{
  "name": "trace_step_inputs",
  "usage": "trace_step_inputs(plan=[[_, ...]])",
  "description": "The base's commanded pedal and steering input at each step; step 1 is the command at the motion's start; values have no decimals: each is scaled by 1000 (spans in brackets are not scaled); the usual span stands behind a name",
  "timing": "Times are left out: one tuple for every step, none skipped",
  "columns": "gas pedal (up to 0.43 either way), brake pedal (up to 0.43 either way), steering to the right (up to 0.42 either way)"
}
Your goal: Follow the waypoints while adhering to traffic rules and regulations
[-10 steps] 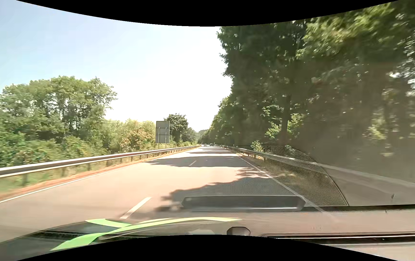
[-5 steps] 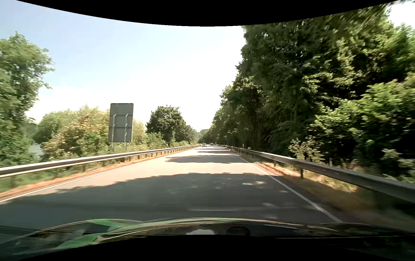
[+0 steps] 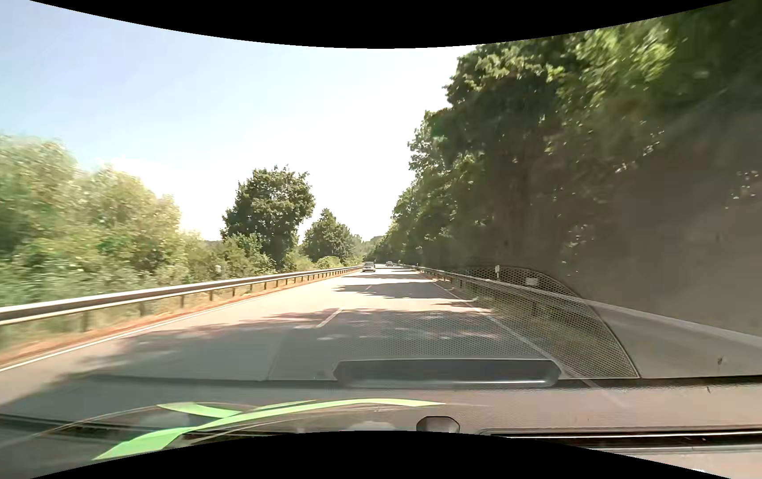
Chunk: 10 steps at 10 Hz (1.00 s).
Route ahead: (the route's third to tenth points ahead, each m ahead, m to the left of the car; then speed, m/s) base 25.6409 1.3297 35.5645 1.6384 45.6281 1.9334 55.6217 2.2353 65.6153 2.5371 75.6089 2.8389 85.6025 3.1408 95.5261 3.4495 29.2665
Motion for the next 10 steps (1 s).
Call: trace_step_inputs(plan=[[268, 0, -6], [268, 0, -6], [268, 0, -6], [268, 0, -6], [268, 0, -6], [280, 0, -6], [287, 0, -6], [287, 0, -6], [299, 0, -6], [311, 0, -6]])
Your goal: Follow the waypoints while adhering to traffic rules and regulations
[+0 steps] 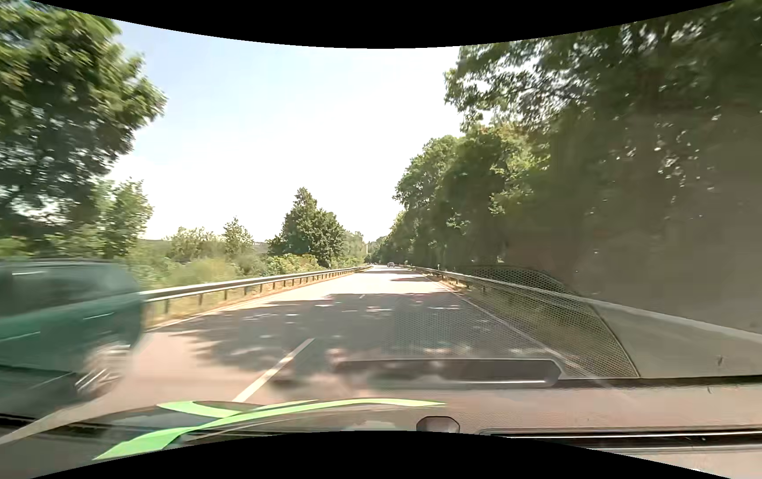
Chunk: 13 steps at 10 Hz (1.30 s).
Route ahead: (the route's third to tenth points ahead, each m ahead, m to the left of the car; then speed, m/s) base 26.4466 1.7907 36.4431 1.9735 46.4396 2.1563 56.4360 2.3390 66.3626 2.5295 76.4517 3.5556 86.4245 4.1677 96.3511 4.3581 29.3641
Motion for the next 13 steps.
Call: trace_step_inputs(plan=[[311, 0, -5], [311, 0, -5], [311, 0, -5], [311, 0, -4], [311, 0, -5], [319, 0, -5], [319, 0, -5], [319, 0, -4], [319, 0, -5], [311, 0, -5], [287, 0, -4], [280, 0, -4], [280, 0, -5]])
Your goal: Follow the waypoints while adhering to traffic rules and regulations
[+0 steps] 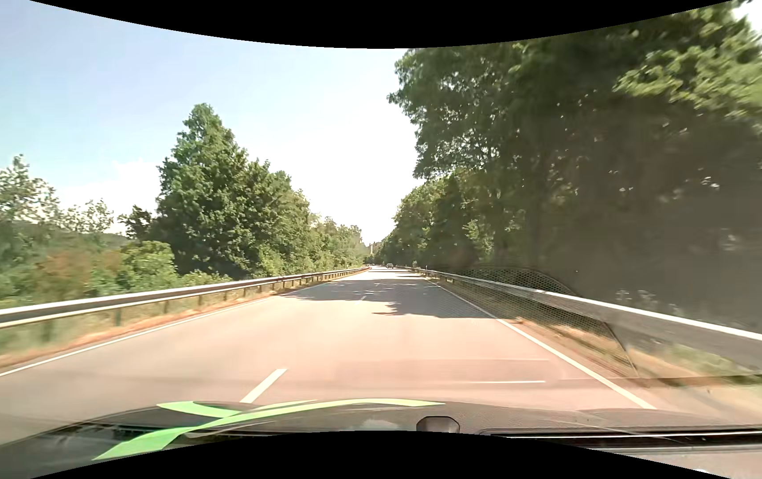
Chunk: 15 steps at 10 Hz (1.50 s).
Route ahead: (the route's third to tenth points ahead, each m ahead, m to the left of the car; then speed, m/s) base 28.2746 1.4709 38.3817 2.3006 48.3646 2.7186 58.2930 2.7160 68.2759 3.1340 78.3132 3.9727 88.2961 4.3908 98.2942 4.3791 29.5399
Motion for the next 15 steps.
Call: trace_step_inputs(plan=[[280, 0, -4], [287, 0, -4], [299, 0, -5], [311, 0, -4], [311, 0, -4], [311, 0, -5], [311, 0, -5], [299, 0, -4], [268, 0, -5], [260, 0, -4], [260, 0, -5], [260, 0, -5], [260, 0, -4], [268, 0, -4], [280, 0, -4]])
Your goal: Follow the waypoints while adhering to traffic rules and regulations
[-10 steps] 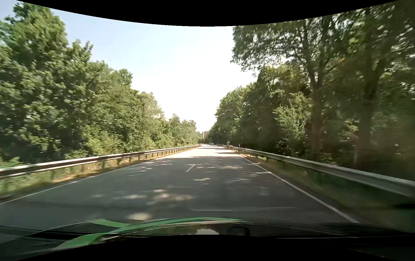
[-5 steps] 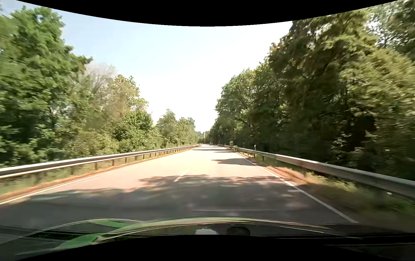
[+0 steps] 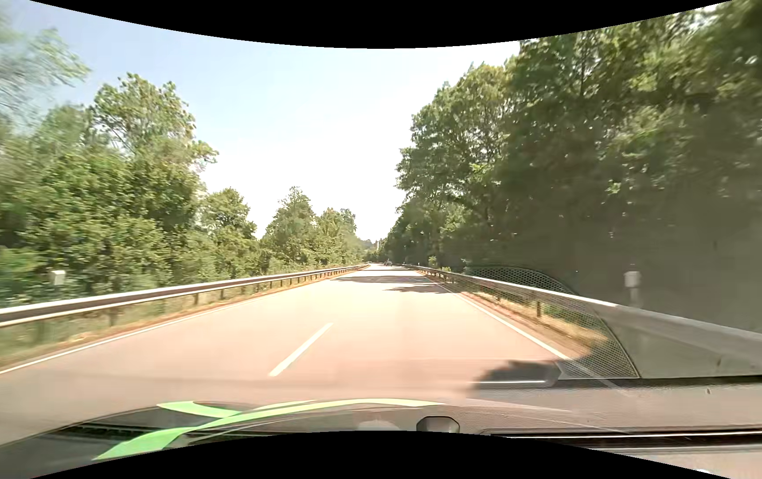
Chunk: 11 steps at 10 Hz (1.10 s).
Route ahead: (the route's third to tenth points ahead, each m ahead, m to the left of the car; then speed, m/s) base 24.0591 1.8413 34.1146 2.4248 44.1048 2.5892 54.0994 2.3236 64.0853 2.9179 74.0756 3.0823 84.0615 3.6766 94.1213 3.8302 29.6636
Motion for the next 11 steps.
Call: trace_step_inputs(plan=[[287, 0, -5], [299, 0, -4], [299, 0, -4], [299, 0, -5], [287, 0, -5], [268, 0, -5], [268, 0, -5], [268, 0, -4], [260, 0, -4], [260, 0, -5], [260, 0, -5]])
